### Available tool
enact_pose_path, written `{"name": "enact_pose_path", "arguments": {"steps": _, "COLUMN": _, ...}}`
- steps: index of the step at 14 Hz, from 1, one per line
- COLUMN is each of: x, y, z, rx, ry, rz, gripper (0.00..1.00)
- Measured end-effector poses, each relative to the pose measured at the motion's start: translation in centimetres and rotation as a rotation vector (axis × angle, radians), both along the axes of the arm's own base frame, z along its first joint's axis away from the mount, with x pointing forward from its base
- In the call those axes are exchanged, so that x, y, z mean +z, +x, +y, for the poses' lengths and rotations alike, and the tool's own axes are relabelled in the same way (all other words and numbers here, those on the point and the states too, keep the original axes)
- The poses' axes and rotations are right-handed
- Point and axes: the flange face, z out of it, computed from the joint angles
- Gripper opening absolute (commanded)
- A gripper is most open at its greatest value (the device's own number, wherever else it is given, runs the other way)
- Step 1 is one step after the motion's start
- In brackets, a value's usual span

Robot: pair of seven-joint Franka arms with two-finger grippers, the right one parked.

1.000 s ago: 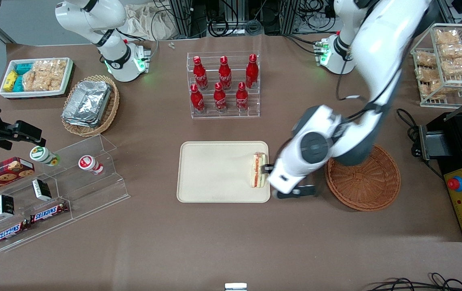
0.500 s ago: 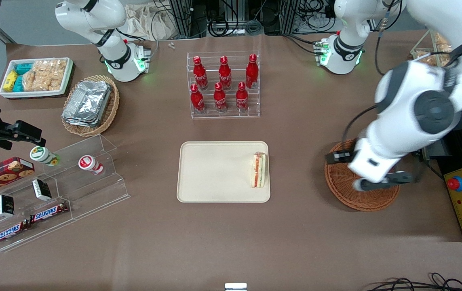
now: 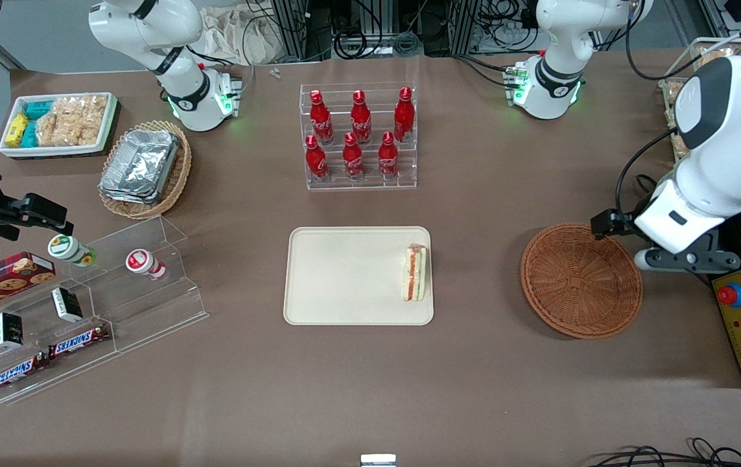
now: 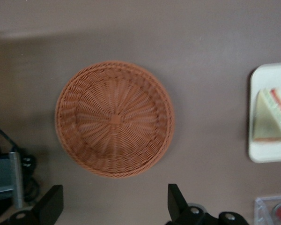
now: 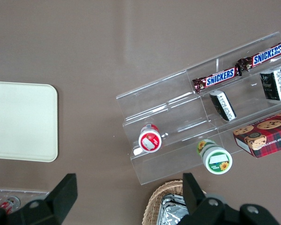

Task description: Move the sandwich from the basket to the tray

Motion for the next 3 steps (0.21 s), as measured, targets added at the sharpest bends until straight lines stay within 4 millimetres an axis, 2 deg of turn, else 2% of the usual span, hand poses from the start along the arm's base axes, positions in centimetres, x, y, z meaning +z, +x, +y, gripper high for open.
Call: {"name": "enact_pose_path", "arguments": {"steps": 3, "x": 0.5, "y": -0.9, "z": 2.3, "rx": -0.075, "ry": 0.018, "rz": 0.01, "gripper": 1.0}}
